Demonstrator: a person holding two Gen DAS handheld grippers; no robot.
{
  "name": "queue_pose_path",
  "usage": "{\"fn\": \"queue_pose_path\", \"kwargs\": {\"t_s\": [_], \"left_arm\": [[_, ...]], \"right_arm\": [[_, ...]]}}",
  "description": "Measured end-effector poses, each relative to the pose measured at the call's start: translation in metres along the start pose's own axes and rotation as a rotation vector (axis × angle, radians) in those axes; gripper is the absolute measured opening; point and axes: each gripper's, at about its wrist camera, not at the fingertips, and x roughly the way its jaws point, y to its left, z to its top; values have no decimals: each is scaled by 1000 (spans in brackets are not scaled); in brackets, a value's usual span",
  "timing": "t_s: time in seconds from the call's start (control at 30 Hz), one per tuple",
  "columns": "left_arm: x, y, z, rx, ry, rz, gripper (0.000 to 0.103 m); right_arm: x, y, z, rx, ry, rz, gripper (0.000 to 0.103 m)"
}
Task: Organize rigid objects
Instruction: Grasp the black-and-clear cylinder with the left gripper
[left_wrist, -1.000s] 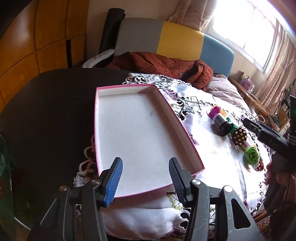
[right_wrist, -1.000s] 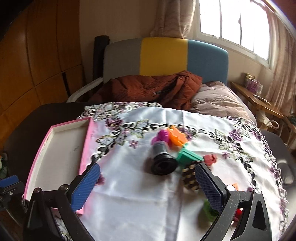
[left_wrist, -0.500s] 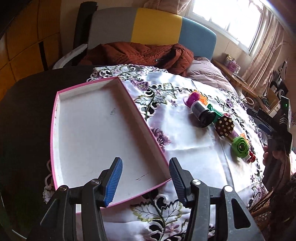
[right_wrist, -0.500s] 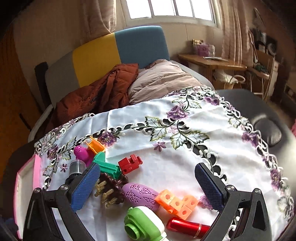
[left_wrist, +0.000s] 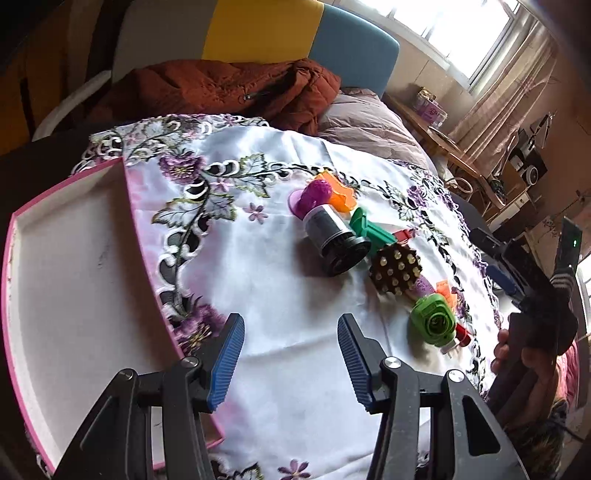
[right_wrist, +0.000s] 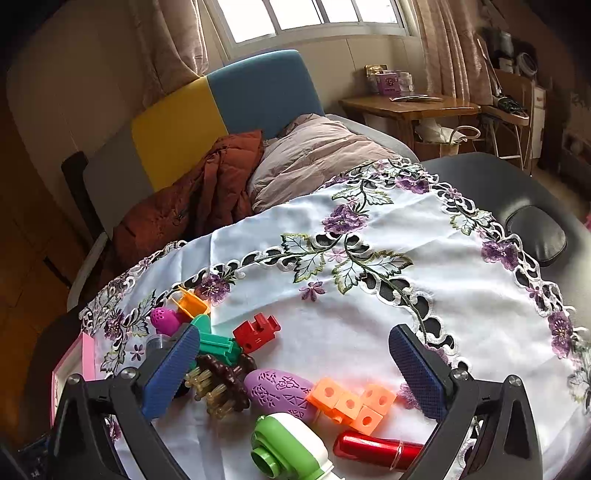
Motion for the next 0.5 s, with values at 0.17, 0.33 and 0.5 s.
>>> {"fn": "queue_pose_path", "kwargs": {"t_s": [0.17, 0.33, 0.5], "left_arm": [[29, -19, 32, 0, 20, -64, 53], [65, -23, 58, -39, 65, -77, 67], [92, -23, 79, -54, 47, -38, 68]], "right_arm": [[1, 1, 1, 2, 2, 12, 103], [-3, -5, 4, 30, -18, 17, 103], [-4, -12, 7, 69, -24, 29, 103]]}}
